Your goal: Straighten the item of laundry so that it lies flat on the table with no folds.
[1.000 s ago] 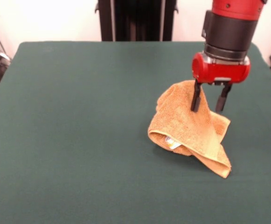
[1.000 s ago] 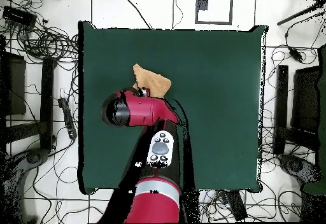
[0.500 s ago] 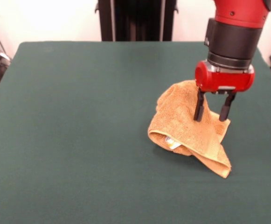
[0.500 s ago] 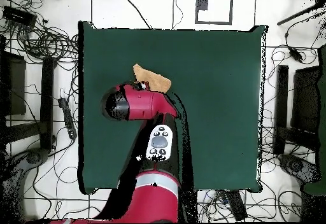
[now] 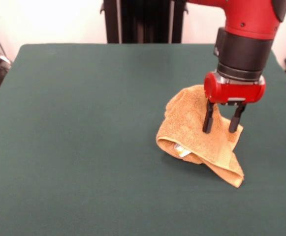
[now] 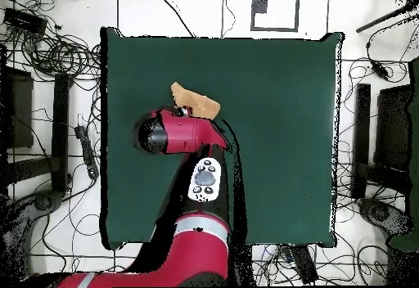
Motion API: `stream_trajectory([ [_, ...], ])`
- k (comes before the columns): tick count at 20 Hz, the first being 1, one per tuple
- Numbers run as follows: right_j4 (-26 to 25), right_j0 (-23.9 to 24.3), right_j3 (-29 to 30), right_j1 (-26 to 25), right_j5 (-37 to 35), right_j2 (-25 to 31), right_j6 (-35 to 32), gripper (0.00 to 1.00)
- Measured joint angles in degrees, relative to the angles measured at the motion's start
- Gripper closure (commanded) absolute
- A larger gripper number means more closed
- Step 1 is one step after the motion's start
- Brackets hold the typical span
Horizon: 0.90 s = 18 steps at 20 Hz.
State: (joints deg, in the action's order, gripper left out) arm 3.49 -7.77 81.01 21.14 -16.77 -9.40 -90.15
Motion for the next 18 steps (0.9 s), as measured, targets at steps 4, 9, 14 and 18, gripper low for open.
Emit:
stream_trajectory([
  [4,0.01,0.09,-0.02,-0.38,0.01,-0.01,0.0,0.0],
  [9,0.01,0.09,-0.16,-0.94,0.02,0.0,0.0,0.0],
  [14,-0.05,0.09,-0.56,-1.29,0.0,-0.01,0.0,0.0],
  [18,-0.05,0.09,-0.87,-1.56,0.0,-0.01,0.0,0.0],
])
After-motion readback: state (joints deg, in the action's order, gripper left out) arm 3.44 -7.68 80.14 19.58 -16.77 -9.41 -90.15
